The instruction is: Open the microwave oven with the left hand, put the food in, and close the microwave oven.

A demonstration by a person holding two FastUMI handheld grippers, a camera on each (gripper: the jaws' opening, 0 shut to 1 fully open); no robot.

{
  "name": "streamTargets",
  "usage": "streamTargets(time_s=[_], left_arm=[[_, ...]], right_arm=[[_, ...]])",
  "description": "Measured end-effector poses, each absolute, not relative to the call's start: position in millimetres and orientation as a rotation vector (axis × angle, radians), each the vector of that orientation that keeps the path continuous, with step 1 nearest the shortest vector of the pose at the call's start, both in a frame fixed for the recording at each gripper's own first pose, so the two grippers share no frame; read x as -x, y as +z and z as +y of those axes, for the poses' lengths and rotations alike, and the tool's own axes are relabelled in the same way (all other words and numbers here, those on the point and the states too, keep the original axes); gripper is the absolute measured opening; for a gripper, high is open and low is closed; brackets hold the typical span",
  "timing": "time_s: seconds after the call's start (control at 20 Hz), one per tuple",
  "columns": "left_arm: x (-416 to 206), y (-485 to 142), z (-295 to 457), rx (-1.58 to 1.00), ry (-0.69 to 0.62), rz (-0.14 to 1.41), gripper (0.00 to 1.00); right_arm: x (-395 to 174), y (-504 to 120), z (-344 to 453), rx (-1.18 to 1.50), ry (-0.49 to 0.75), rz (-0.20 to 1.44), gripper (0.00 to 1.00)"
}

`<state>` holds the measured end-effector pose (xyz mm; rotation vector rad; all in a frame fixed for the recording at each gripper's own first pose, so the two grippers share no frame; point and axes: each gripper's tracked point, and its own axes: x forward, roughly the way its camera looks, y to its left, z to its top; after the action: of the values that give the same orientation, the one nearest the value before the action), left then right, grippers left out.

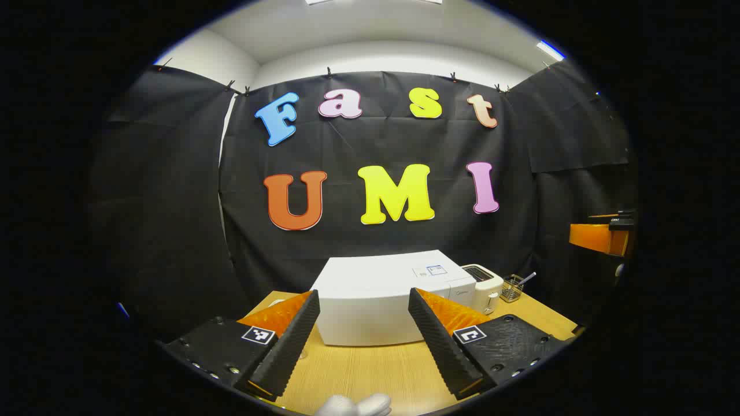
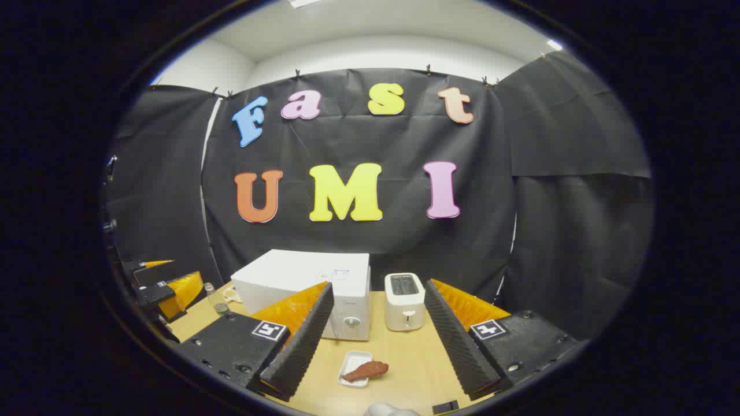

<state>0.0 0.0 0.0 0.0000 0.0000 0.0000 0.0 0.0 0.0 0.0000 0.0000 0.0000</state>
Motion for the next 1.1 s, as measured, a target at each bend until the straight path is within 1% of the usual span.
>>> streamTargets(time_s=[0.65,0.8,0.95,1.0,1.05,1.1], left_arm=[[-18.7,-9.6,-19.0,-0.027,-0.004,0.005,0.96],[-27.5,-20.2,-32.7,-0.039,-0.013,-0.006,0.96],[-42.8,-44.6,-63.6,-0.039,-0.06,0.001,0.96],[-48.8,-53.6,-74.7,-0.035,-0.08,0.008,0.96],[-55.6,-64.0,-86.3,-0.032,-0.095,0.032,0.96],[-60.7,-74.2,-97.8,-0.022,-0.111,0.051,0.96]], right_arm=[[-7.3,0.2,-14.6,0.006,0.001,0.005,1.0],[-7.1,3.7,-22.1,-0.004,-0.007,0.008,1.0],[-2.8,14.6,-33.1,-0.001,-0.016,0.002,1.0],[-1.0,19.9,-39.2,0.004,-0.028,-0.001,0.91],[0.8,22.1,-45.3,0.013,-0.042,-0.001,1.0],[2.3,24.9,-52.2,0.019,-0.058,-0.002,1.0]])
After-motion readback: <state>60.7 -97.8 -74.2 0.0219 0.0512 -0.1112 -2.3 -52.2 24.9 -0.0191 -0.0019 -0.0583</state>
